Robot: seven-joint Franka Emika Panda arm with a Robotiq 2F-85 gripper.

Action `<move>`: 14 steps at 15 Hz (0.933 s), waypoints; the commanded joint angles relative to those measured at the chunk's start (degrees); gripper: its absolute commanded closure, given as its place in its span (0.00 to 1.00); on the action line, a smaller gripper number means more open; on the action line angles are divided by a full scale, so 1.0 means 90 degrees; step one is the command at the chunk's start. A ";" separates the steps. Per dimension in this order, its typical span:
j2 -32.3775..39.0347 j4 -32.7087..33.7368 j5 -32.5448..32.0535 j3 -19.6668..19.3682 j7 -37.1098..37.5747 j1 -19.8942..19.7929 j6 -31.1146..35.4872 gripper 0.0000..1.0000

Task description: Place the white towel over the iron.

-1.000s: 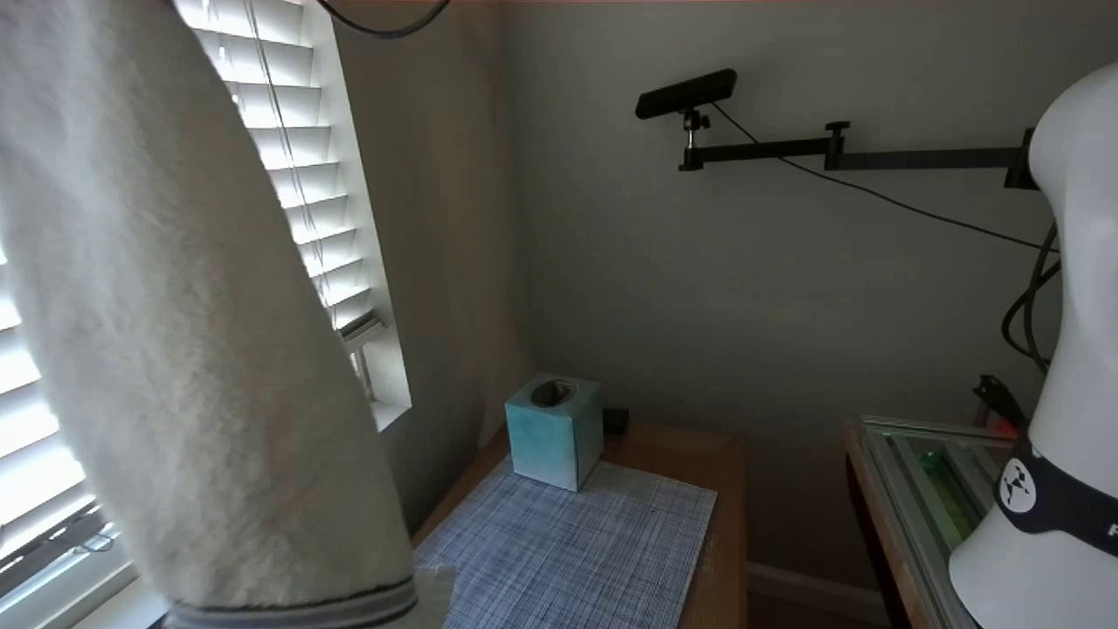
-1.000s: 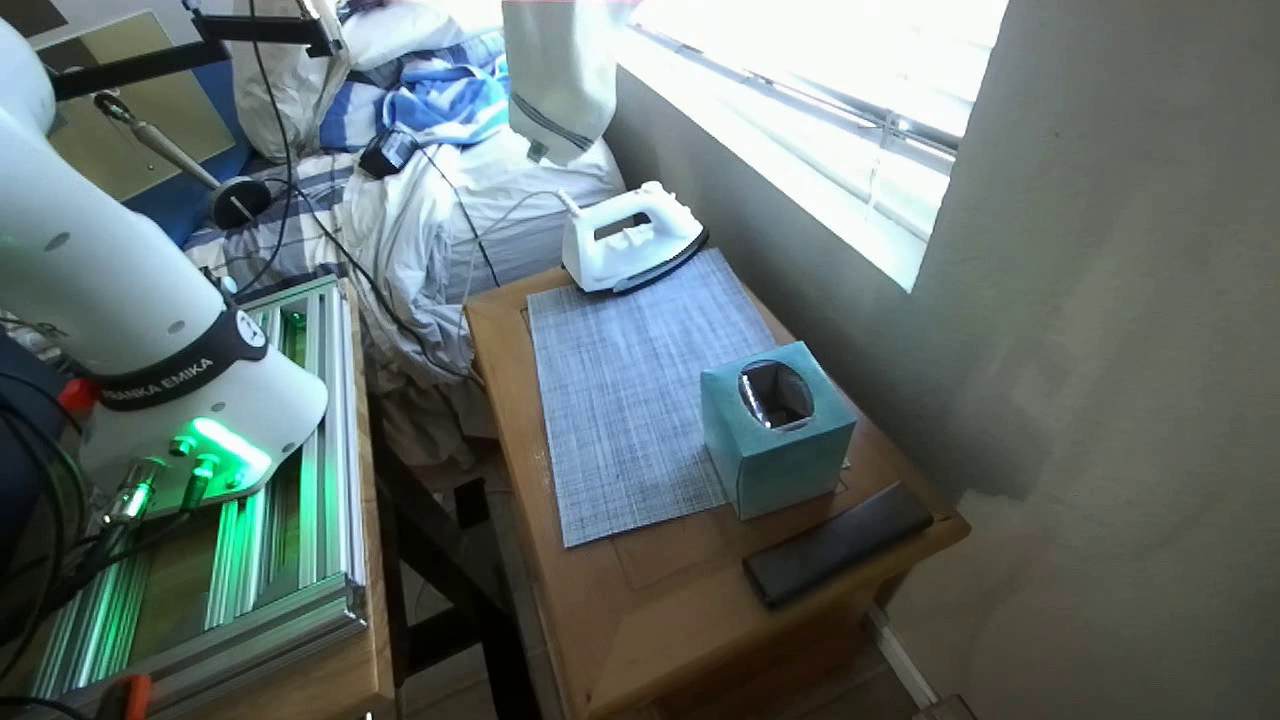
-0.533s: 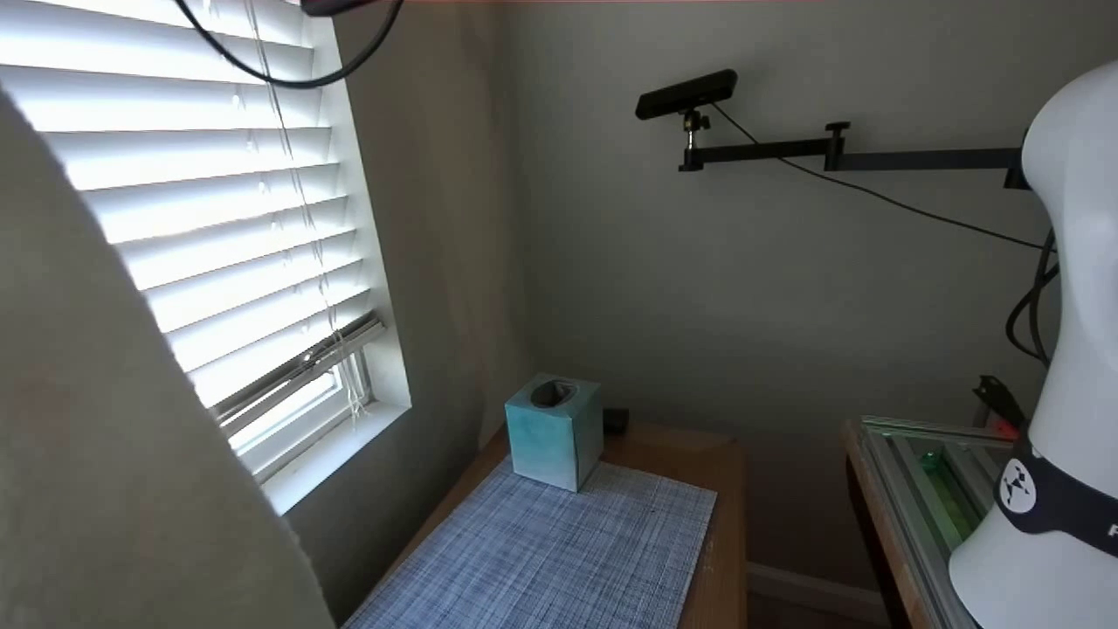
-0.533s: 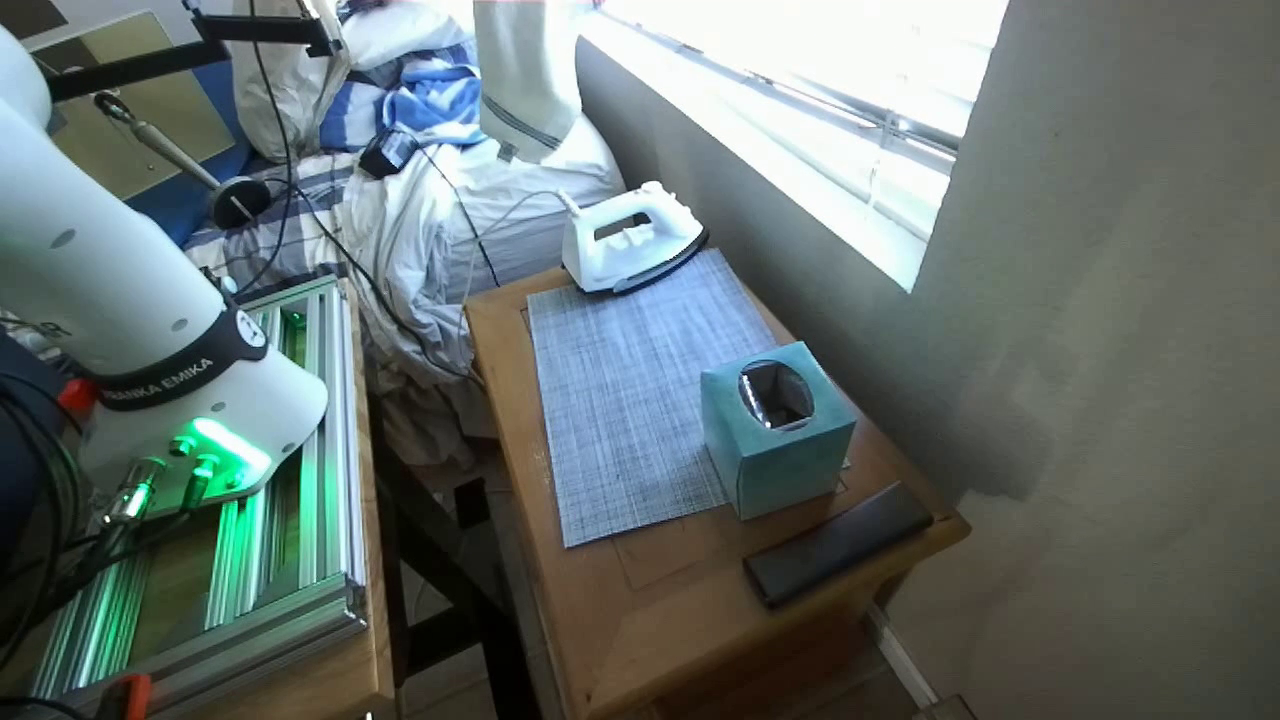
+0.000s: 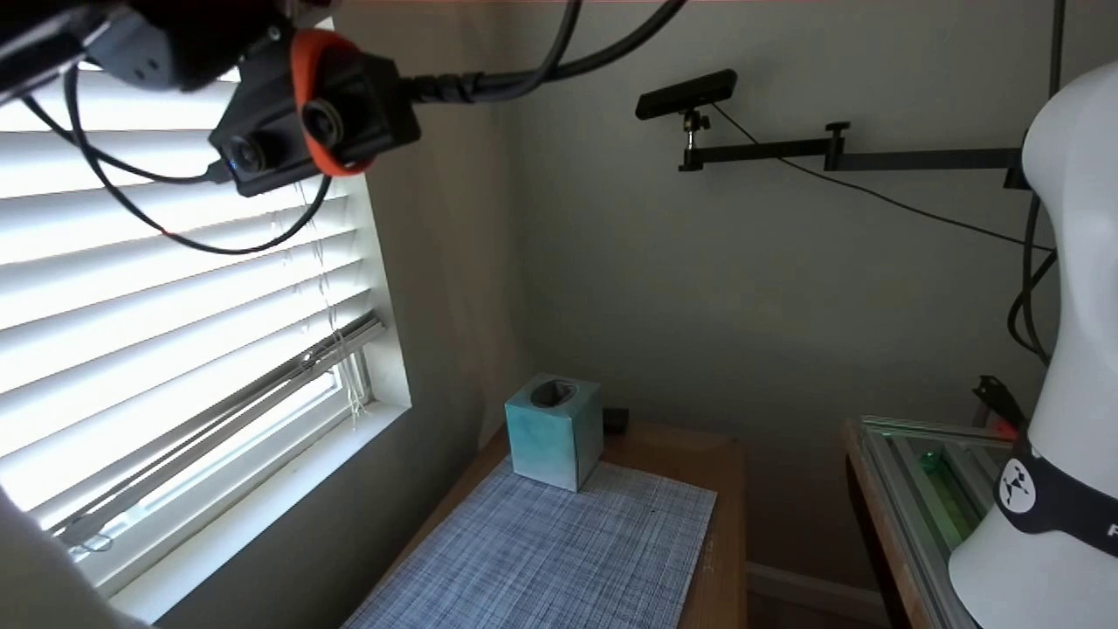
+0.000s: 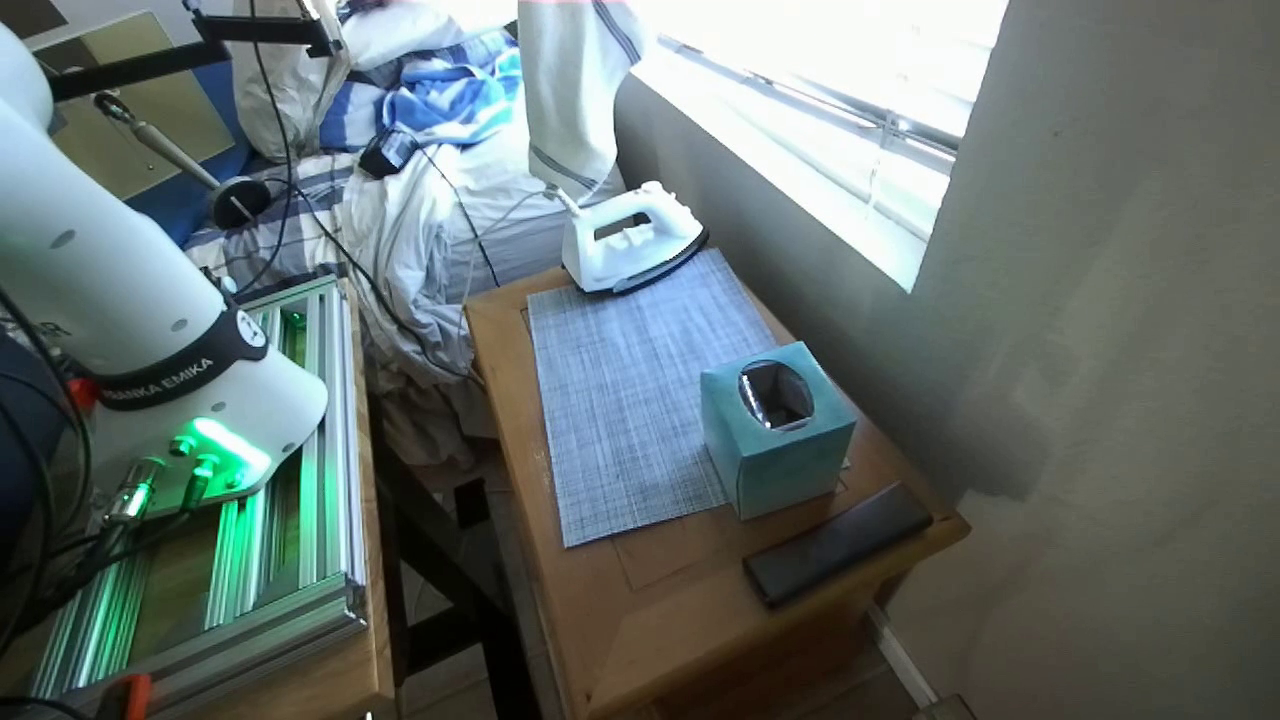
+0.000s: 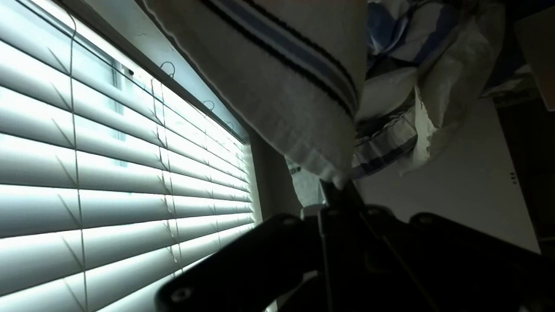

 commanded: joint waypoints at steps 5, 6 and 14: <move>0.1114 0.0450 -0.0184 0.0133 -0.0076 -0.0298 -0.0018 0.99; 0.1200 0.0404 -0.0220 0.0089 -0.0113 -0.0362 0.0072 0.99; 0.1681 0.0220 -0.0149 -0.0104 -0.0334 -0.0795 0.0983 0.99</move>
